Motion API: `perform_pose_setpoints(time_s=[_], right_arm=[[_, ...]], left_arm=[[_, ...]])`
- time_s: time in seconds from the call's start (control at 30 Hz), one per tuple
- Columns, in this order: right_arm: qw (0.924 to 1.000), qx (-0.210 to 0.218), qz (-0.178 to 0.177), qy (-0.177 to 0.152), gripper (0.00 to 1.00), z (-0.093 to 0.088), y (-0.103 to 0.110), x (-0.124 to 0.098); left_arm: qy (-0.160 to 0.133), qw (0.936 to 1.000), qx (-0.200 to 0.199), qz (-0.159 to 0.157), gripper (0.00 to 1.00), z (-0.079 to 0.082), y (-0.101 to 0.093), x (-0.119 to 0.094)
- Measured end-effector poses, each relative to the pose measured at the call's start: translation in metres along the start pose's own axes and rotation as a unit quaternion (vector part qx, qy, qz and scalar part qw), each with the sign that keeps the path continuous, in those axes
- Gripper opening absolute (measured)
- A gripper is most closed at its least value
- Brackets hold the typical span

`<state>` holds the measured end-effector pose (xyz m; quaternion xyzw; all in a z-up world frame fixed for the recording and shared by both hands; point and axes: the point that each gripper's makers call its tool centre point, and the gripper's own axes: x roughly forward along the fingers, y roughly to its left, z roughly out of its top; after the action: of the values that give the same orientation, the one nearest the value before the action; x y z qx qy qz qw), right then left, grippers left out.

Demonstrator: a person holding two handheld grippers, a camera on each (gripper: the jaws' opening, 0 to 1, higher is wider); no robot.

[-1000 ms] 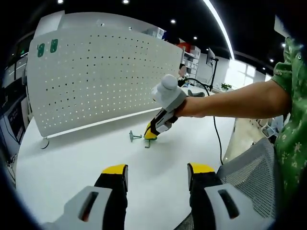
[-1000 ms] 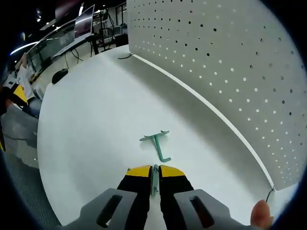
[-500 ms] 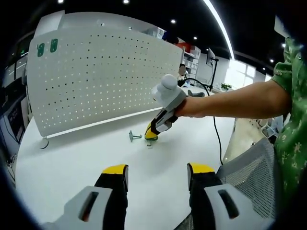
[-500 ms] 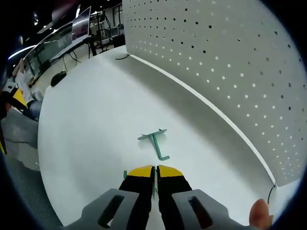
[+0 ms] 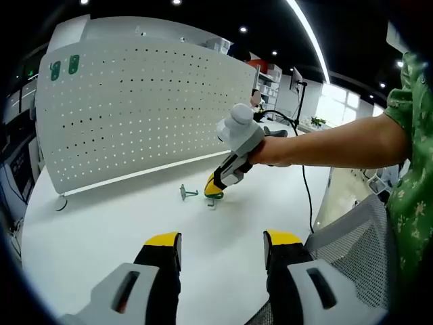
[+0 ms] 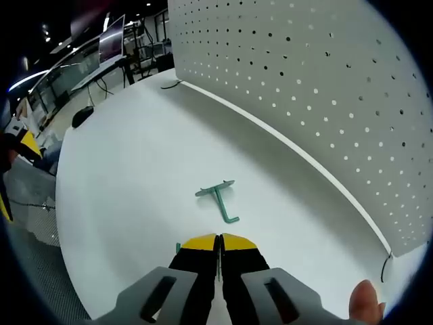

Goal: Insert the hook assembly into the mounting plate slot until the hook locks in place.

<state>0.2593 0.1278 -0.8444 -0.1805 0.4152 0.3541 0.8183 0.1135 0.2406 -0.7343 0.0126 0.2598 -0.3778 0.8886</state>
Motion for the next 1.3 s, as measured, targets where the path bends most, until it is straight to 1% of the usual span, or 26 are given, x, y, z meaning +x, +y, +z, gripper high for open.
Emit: perform_pose_setpoints(time_s=[0.2,0.37,0.5,0.67,0.9,1.07,1.3], right_arm=[[1.0000,0.001,-0.002,-0.007,0.00,0.002,0.001,-0.004],[0.9998,0.002,-0.004,-0.019,0.00,0.008,0.001,-0.007],[0.9992,0.006,-0.006,-0.039,0.00,0.017,0.001,-0.011],[0.9986,0.004,-0.009,-0.052,0.00,0.024,0.001,-0.014],[0.9967,0.009,-0.009,-0.081,0.00,0.036,0.003,-0.022],[0.9948,0.010,-0.008,-0.101,0.00,0.045,0.005,-0.029],[0.9904,0.003,-0.007,-0.138,0.00,0.063,0.011,-0.042]], left_arm=[[0.000,1.0000,0.000,0.000,0.50,0.000,-0.001,0.000],[-0.002,1.0000,0.000,0.001,0.50,0.001,-0.001,0.000],[-0.004,1.0000,-0.001,0.002,0.50,0.003,-0.001,-0.001],[-0.004,1.0000,-0.001,0.003,0.49,0.003,0.000,-0.001],[-0.010,0.9999,-0.005,0.009,0.49,0.008,0.004,-0.002],[-0.015,0.9998,-0.005,0.012,0.49,0.012,0.006,-0.002],[-0.023,0.9996,-0.009,0.017,0.49,0.018,0.008,-0.004]])
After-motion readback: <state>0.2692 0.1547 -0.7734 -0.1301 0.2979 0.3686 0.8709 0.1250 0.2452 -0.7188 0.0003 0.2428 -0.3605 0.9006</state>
